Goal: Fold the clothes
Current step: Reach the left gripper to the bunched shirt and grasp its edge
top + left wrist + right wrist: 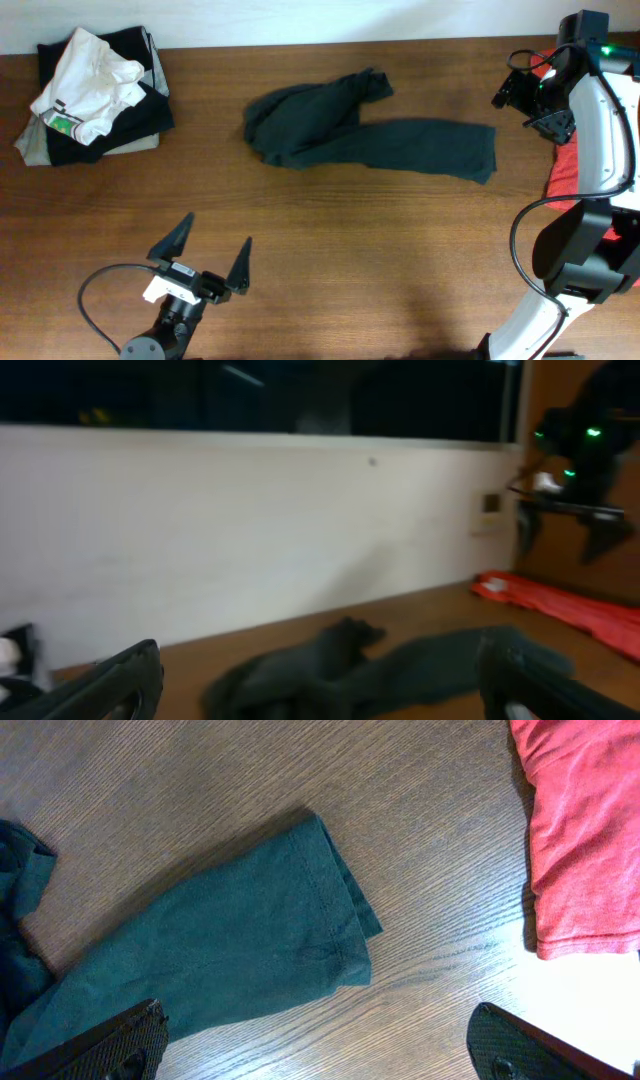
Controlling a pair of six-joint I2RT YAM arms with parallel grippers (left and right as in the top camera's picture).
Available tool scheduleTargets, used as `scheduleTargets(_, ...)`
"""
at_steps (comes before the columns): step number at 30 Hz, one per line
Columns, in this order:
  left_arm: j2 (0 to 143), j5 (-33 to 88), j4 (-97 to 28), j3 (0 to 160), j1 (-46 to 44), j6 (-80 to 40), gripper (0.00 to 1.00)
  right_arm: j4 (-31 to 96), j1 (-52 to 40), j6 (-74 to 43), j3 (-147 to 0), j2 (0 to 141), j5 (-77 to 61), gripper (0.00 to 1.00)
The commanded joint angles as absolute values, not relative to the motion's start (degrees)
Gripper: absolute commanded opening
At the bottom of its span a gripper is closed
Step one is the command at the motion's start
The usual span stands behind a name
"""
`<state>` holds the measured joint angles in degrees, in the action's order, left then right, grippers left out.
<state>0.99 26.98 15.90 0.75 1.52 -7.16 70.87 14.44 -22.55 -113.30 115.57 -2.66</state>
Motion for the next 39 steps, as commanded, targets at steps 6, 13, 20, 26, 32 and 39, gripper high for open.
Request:
scheduleTargets(6,24.75,31.11,-2.66,23.68,1.76,-1.30,0.99,70.89,14.26,-23.22,-113.03,115.68,-2.76,0.99)
scheduleTargets(13,47.31,44.10,-5.85,41.39,0.45,-0.99,0.99,70.89,14.26,-23.22,-113.03,115.68,-2.76,0.99)
scheduleTargets(20,66.83,6.35,-22.61,46.92,-15.07,-3.18,0.99,70.89,14.28,-23.22,-113.03,115.68,-2.76,0.99)
scheduleTargets(26,83.42,7.64,-8.05,46.94,-18.87,-3.14,0.99,70.89,14.28,-23.22,-113.03,115.68,-2.76,0.99)
scheduleTargets(32,93.34,-5.56,-0.97,47.00,-22.46,-3.14,0.99,70.89,14.28,-23.22,-113.03,115.68,-2.76,0.98)
scheduleTargets(39,102.69,-6.33,10.09,47.00,-24.38,-2.98,0.98,70.89,14.28,-23.22,-113.03,115.68,-2.76,0.99)
